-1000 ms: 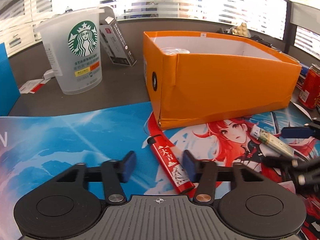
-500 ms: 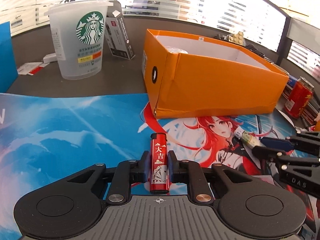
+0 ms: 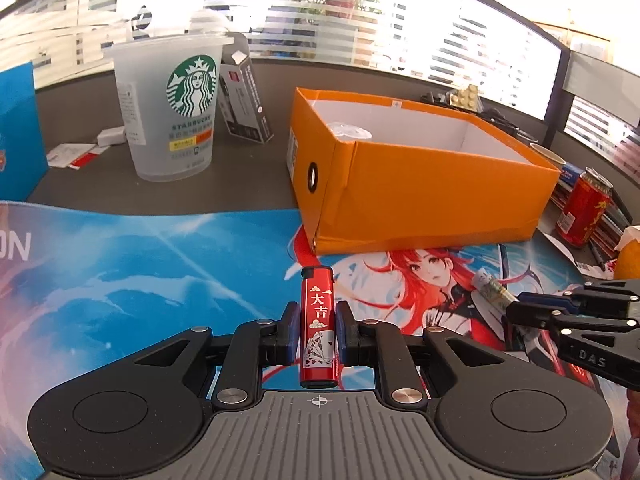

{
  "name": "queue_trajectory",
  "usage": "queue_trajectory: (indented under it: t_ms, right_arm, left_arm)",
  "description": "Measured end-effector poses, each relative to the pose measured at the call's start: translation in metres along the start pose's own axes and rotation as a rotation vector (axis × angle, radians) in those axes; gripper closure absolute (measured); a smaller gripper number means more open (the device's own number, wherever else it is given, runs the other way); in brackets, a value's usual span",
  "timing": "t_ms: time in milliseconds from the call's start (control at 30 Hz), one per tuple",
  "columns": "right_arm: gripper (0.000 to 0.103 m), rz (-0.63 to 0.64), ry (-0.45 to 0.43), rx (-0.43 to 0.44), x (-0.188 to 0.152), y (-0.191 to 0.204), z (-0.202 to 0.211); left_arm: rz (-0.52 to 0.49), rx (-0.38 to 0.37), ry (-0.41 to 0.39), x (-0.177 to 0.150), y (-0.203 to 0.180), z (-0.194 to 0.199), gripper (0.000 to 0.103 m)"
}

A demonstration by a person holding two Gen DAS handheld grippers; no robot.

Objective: Organize rigid objects
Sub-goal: 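Grasp the small beige-green tube with the right tool while the left grasps the red lighter, then carry the small tube and red lighter over the orange box with both tools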

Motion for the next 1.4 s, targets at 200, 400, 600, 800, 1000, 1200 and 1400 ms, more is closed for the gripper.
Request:
queue_trajectory:
  t_ms: [200, 400, 600, 800, 1000, 1200, 1400]
  right_arm:
    - [0.091, 0.005, 0.04, 0.003, -0.003, 0.001, -0.008]
    - [0.094, -0.057, 0.031, 0.019, -0.002, -0.007, -0.014]
    - [0.094, -0.246, 0.047, 0.129, -0.003, -0.031, -0.01]
    - [0.094, -0.474, 0.063, 0.314, -0.005, -0.052, -0.011]
    - [0.094, -0.637, 0.038, 0.462, 0.007, -0.068, -0.005]
    - [0.094, -0.709, -0.032, 0.53, 0.03, -0.08, 0.005]
    - [0.094, -0.753, -0.056, 0.558, 0.042, -0.088, 0.004]
  left_arm:
    - [0.007, -0.009, 0.001, -0.001, 0.002, 0.0, 0.087]
    - [0.005, -0.026, 0.014, -0.002, 0.001, -0.002, 0.087]
    - [-0.008, -0.046, -0.018, 0.007, -0.005, 0.007, 0.087]
    - [-0.042, -0.056, -0.048, 0.023, -0.017, 0.013, 0.087]
    - [-0.09, -0.074, -0.102, 0.052, -0.034, 0.022, 0.087]
    - [-0.138, -0.077, -0.143, 0.08, -0.052, 0.022, 0.087]
    - [-0.141, -0.085, -0.131, 0.093, -0.059, 0.01, 0.087]
Point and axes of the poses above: each gripper's, at about its wrist camera, not at the fingertips, and z roughly against the way its jaws point, y to its left, x to its top, the point moved 2 cm from there along -z, roughly the way its jaws point, and after that the axes turned 8 degrees about -x, right-handed, at the moved point
